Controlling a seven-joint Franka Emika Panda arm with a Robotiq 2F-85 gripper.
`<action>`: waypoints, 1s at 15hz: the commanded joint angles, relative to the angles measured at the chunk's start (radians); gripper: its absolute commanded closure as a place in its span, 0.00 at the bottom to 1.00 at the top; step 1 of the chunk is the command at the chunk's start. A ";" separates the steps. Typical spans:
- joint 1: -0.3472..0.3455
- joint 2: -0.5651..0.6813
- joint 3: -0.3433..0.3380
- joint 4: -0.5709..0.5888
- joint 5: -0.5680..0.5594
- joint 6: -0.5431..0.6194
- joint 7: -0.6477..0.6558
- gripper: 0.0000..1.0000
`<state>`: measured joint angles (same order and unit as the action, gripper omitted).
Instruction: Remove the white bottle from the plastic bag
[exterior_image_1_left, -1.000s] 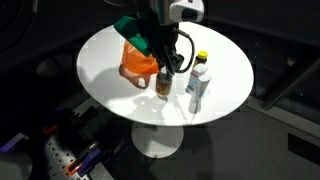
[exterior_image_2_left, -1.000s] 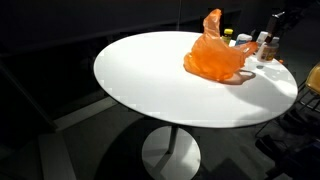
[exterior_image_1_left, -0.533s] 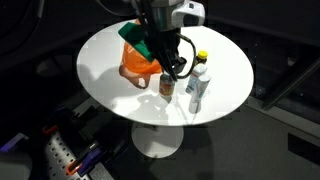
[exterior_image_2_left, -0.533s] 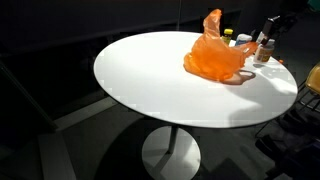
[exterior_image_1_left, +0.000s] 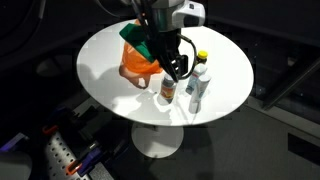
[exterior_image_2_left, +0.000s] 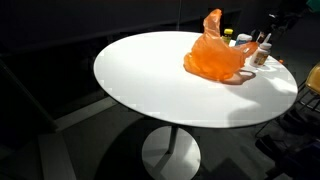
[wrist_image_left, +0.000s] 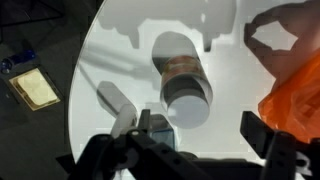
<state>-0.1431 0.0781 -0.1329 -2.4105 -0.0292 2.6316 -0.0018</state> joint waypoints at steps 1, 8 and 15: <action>0.006 -0.046 0.001 0.021 0.005 -0.089 -0.002 0.00; 0.042 -0.109 0.030 0.101 -0.012 -0.431 0.012 0.00; 0.056 -0.118 0.045 0.106 -0.002 -0.471 0.002 0.00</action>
<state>-0.0868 -0.0399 -0.0886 -2.3065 -0.0314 2.1627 0.0000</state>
